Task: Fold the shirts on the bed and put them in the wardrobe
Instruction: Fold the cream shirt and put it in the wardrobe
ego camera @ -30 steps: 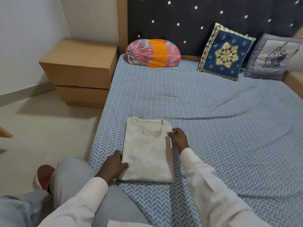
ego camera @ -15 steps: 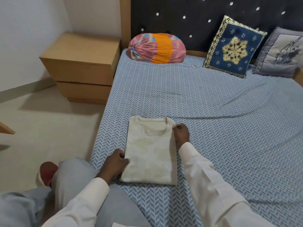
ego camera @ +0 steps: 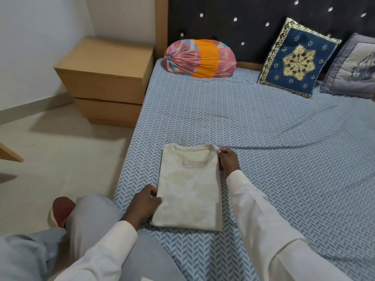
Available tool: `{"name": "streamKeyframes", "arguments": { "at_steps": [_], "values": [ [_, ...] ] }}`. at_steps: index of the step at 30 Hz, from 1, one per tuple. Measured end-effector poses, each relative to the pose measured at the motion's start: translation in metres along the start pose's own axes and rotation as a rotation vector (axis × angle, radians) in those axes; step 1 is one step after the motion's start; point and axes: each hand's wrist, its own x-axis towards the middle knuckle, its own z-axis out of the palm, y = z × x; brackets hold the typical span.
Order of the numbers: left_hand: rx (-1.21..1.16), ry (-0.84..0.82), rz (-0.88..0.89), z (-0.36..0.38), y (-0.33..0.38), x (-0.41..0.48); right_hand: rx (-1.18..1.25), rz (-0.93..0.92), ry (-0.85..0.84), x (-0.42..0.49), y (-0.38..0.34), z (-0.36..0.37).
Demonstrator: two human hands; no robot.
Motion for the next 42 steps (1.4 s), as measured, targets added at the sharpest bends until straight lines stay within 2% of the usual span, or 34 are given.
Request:
{"name": "streamKeyframes", "arguments": {
  "at_steps": [4,9,15,18,20,22,25,27,29,32,37,39,41,42],
  "values": [
    [-0.007,0.004,-0.013,-0.001,-0.001,0.001,-0.135,-0.012,0.097,0.002,0.003,0.008],
    [-0.006,0.006,-0.022,0.0,-0.002,0.002,-0.139,0.023,0.161,-0.012,0.01,0.002],
    [-0.004,0.016,-0.021,0.001,-0.005,0.003,-0.21,-0.07,0.058,-0.049,0.048,-0.011],
    [-0.002,0.007,-0.012,0.002,-0.005,0.004,-0.147,-0.016,-0.023,-0.053,0.055,-0.016],
    [-0.007,0.003,-0.012,0.002,-0.004,0.004,-0.145,0.013,-0.002,-0.055,0.052,-0.017],
    [-0.018,0.005,-0.014,0.003,-0.004,0.003,-0.266,-0.076,0.084,-0.058,0.045,-0.017],
    [-0.002,0.011,0.019,0.004,-0.004,0.001,-0.402,-0.423,0.158,-0.054,0.035,-0.013],
    [-0.006,0.005,0.043,0.003,-0.005,0.0,-0.525,-0.557,0.144,-0.043,0.026,-0.006],
    [-0.008,-0.009,0.06,0.004,-0.005,0.0,-0.698,-0.54,0.082,-0.031,0.018,-0.004],
    [0.024,-0.015,0.087,0.005,-0.004,0.0,-0.883,-0.414,0.016,-0.027,0.018,-0.007],
    [0.103,-0.006,0.103,0.006,-0.004,0.005,-0.846,-0.356,-0.055,-0.017,0.016,-0.011],
    [0.129,-0.003,0.096,0.008,-0.005,0.007,-0.815,-0.373,-0.028,-0.013,0.009,-0.01],
    [0.15,-0.001,0.097,0.01,-0.006,0.007,-0.88,-0.434,0.041,-0.015,0.006,-0.009],
    [0.153,0.002,0.103,0.01,-0.007,0.007,-0.968,-0.46,0.014,-0.017,0.006,-0.006]
  ]
}}
